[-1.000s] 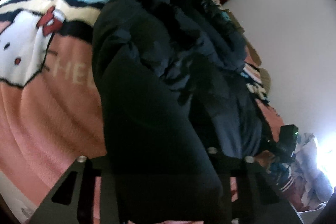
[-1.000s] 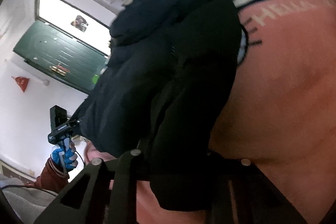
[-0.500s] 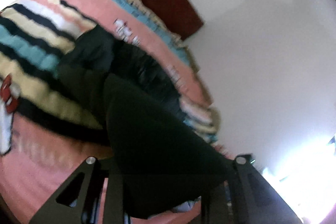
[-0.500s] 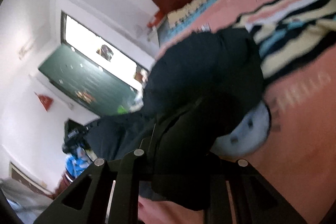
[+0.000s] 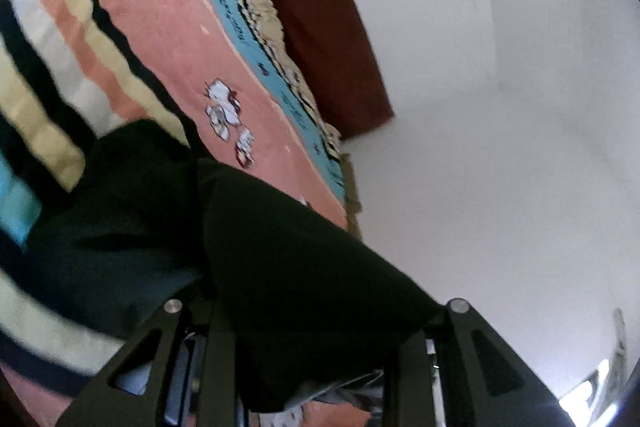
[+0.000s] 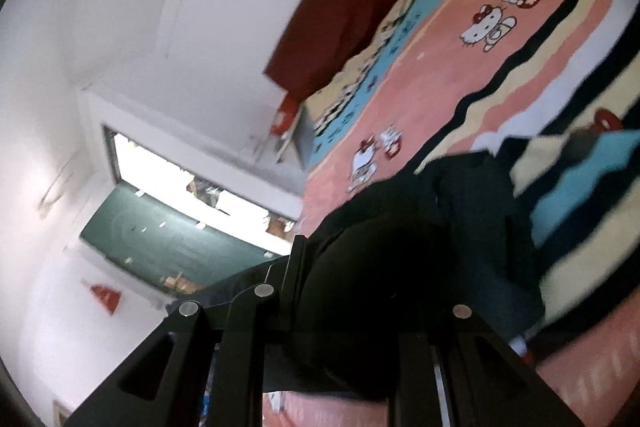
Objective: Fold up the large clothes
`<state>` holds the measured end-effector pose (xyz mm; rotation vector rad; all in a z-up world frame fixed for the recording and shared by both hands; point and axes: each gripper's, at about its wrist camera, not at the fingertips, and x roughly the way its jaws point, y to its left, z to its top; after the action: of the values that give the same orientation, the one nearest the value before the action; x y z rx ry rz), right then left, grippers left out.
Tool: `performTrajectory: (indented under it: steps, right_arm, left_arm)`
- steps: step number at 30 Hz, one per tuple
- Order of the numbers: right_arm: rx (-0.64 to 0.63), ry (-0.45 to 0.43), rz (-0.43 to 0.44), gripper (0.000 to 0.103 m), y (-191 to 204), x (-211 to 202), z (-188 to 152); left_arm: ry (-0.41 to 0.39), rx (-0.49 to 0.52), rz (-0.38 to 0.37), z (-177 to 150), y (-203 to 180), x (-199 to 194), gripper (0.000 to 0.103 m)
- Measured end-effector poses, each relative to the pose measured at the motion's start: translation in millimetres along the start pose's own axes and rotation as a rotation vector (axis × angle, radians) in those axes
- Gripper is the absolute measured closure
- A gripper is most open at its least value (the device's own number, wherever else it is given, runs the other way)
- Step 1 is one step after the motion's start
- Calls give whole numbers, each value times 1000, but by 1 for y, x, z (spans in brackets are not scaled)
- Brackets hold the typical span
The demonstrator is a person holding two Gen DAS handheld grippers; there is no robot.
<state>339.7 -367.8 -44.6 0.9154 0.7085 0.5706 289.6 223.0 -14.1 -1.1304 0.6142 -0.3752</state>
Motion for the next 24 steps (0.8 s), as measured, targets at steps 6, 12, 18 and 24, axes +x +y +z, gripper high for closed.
performTrajectory:
  steps: [6,12,18,24]
  right_arm:
    - [29,-10,-116,86,-21,74,55]
    - [73,21,-205,86,-67,146,82]
    - [89,48,-217,86,-104,192,90]
    - [73,50,-213,85,-113,201,93]
  left_arm:
    - [14,10,121,59,28,90,79]
    - [62,-33,243,88,95,168,77]
    - [71,-30,228,90,134,204,77]
    - [73,-58,159,90,141,197,73]
